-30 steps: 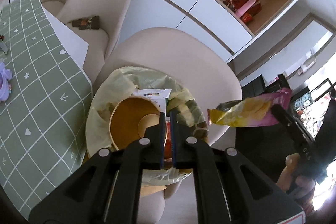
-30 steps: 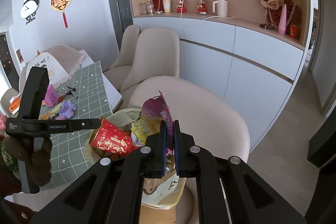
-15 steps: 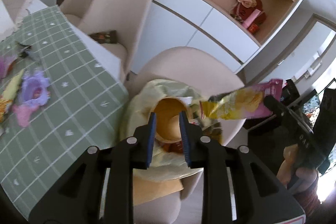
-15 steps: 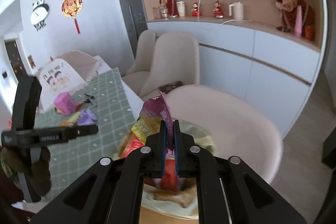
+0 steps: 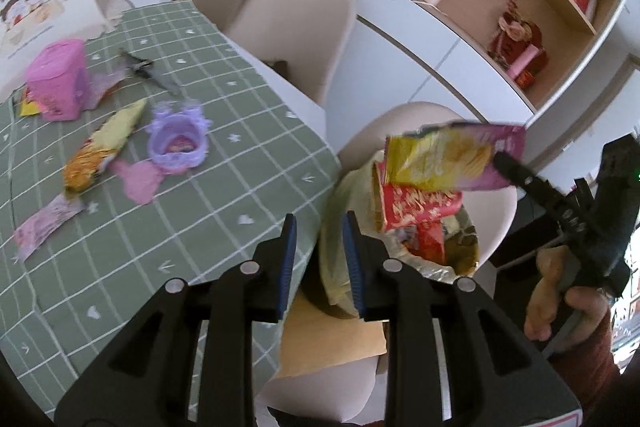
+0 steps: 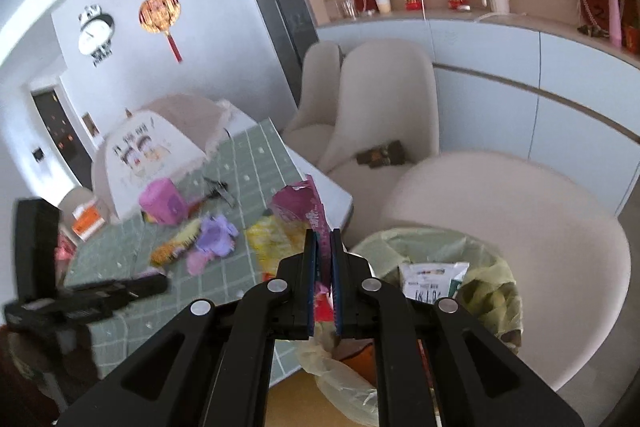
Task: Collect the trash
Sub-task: 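Open both tools to drop the red cup and chip bag into the bin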
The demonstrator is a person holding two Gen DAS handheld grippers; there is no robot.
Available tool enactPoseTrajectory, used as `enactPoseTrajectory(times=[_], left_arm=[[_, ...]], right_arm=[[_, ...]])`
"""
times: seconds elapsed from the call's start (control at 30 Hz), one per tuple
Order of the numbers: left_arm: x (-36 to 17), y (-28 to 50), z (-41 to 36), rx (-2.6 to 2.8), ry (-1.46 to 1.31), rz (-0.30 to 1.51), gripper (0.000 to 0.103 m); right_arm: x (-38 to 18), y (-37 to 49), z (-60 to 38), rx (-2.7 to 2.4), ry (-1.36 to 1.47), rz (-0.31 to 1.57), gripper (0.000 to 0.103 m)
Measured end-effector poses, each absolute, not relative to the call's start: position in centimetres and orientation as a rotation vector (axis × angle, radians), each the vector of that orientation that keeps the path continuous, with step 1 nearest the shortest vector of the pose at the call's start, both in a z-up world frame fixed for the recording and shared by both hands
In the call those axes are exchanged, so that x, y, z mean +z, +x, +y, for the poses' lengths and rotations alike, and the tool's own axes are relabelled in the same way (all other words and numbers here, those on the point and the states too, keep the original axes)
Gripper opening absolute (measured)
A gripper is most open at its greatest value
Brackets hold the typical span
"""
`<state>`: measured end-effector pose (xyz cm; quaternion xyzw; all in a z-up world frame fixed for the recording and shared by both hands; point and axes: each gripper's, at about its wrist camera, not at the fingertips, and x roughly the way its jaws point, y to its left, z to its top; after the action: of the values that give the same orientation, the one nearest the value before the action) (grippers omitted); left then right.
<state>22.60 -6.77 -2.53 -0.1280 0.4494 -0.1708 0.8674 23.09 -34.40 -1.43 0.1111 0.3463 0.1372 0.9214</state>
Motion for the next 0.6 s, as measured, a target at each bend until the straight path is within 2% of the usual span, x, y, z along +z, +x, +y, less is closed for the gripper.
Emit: enactPoseTrajectory(times=[0.23, 0.6], left_arm=[[-3.0, 22.3, -6.2, -0.372, -0.281, 0.948, 0.023], [-4.0, 22.6, -11.2, -0.471, -0.225, 0.991, 0.023]], right_arm=[[-6.8, 22.8, -37.6, 0.142, 0.203, 0.834, 0.008], [-11.4, 23.3, -41.1, 0.060, 0.154, 0.965, 0.008]])
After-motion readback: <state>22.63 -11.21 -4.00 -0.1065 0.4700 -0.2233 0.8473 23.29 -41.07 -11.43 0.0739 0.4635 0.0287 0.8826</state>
